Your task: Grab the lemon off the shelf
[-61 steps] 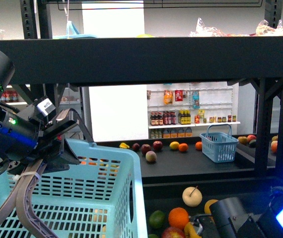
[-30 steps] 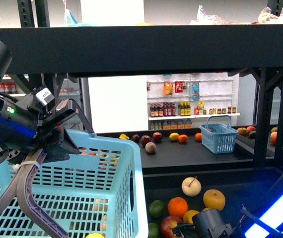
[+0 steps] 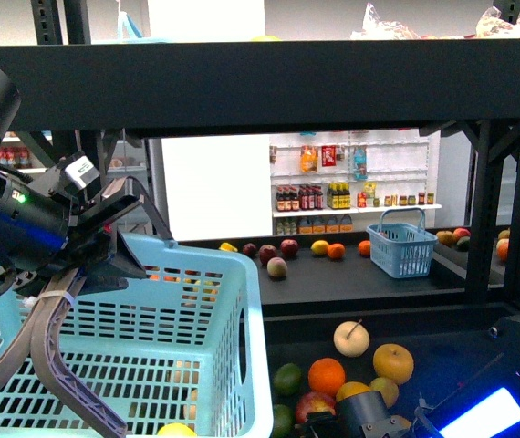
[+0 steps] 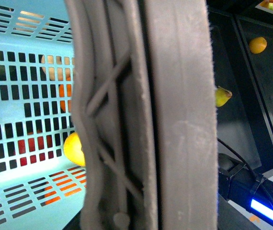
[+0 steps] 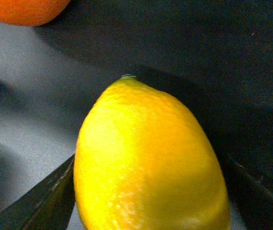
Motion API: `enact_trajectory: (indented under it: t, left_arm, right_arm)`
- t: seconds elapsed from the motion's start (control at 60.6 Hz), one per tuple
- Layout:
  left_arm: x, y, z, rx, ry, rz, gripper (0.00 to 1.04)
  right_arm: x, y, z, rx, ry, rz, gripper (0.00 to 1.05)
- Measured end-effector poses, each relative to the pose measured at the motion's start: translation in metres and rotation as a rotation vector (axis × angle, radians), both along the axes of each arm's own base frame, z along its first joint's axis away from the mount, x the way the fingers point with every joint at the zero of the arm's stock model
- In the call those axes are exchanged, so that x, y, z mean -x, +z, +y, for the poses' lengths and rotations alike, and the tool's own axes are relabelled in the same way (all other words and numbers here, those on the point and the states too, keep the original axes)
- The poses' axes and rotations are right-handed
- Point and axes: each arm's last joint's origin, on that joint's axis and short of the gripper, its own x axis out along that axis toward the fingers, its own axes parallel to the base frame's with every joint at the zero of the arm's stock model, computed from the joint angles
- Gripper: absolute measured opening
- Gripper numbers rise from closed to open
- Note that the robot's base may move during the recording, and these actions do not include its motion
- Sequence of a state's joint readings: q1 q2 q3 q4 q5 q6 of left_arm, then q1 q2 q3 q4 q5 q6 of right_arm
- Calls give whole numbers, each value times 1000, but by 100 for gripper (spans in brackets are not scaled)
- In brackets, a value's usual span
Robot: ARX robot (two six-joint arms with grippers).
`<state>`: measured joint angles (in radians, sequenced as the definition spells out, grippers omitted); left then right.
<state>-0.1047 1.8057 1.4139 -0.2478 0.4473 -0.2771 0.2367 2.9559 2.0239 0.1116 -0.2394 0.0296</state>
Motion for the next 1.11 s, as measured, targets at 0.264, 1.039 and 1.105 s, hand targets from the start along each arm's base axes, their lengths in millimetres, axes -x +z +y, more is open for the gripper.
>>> enact_trajectory:
  t: [0.264,1.039,1.105]
  left_arm:
    - [0,0,0,0,-1,0,27]
    - [0,0,0,1,-1,0,27]
    - [0,0,0,1,-1,0,27]
  right_arm:
    - [5,1,-3,10,-11,4,68]
    - [63,285,-140,-188,-201,-410,67]
    - [71,309,-128,-252,-158,-434,67]
